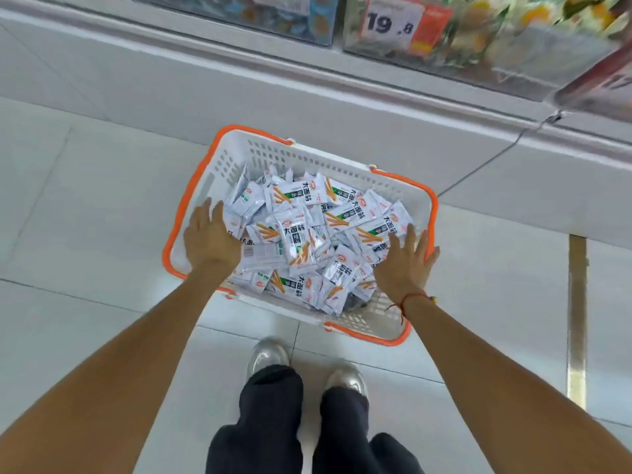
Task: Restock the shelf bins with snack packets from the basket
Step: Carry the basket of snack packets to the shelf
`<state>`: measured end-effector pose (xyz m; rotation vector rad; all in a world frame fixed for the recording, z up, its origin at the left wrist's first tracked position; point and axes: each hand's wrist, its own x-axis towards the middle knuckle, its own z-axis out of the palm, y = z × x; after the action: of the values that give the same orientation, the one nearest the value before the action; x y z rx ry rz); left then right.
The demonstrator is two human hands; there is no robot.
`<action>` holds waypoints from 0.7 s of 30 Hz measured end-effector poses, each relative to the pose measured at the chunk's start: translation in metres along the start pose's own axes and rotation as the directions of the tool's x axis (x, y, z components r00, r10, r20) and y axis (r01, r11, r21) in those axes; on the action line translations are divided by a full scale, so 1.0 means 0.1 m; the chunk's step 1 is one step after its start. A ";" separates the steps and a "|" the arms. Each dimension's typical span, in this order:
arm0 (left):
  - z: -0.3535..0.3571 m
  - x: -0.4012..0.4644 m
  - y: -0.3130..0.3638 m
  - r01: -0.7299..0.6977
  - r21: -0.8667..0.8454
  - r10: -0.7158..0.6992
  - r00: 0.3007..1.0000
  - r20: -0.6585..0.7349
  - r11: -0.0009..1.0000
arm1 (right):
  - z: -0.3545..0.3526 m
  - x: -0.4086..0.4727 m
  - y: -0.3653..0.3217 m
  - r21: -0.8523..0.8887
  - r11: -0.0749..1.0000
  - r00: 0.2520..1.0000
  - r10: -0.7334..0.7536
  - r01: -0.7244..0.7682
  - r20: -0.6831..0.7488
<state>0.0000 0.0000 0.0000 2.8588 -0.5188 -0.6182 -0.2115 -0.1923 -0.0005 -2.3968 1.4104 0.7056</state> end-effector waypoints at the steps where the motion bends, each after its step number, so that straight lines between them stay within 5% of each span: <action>1: 0.04 0.07 -0.04 0.016 0.076 -0.016 1.000 0.006 0.997 | 0.04 0.04 -0.03 -0.042 0.999 0.999 0.033 -0.034 -0.020; 4: 0.16 0.33 -0.13 0.112 0.192 -0.121 0.992 0.039 0.975 | 0.18 0.21 -0.05 0.018 0.974 0.969 0.226 -0.225 -0.101; 6: 0.23 0.51 -0.15 0.200 0.193 -0.214 0.975 0.054 0.961 | 0.23 0.24 -0.03 0.213 0.905 0.930 0.349 -0.367 0.117; 7: 0.25 0.58 -0.15 0.248 0.176 -0.264 0.962 0.074 0.953 | 0.17 0.19 -0.11 0.182 0.918 0.910 0.292 -0.353 0.294; 9: 0.31 0.70 -0.14 0.324 0.117 -0.335 0.939 0.080 0.939 | 0.20 0.31 -0.16 0.207 0.926 0.917 0.240 -0.315 0.319; 12: 0.28 0.77 -0.16 0.393 0.028 -0.392 0.919 -0.035 0.919 | 0.34 0.45 -0.02 0.288 0.887 0.932 0.332 -0.362 0.147; 15: 0.08 0.81 -0.26 0.381 0.039 -0.379 0.924 -0.052 0.924 | 0.24 0.34 0.00 0.331 0.856 0.917 0.352 -0.397 0.188; 19: -0.28 0.72 -0.25 0.334 -0.078 -0.340 0.936 -0.095 0.939 | -0.01 0.13 -0.02 0.339 0.886 0.889 0.402 -0.317 -0.219; 21: -0.43 0.56 -0.09 0.277 -0.132 -0.294 0.946 -0.139 0.952 | -0.17 0.01 -0.07 0.379 0.889 0.887 0.374 -0.258 -0.272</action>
<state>0.0693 -0.0082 0.0156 2.8655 -0.0412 -0.4399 -0.2007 -0.1977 0.0133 -2.1023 1.9202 0.0913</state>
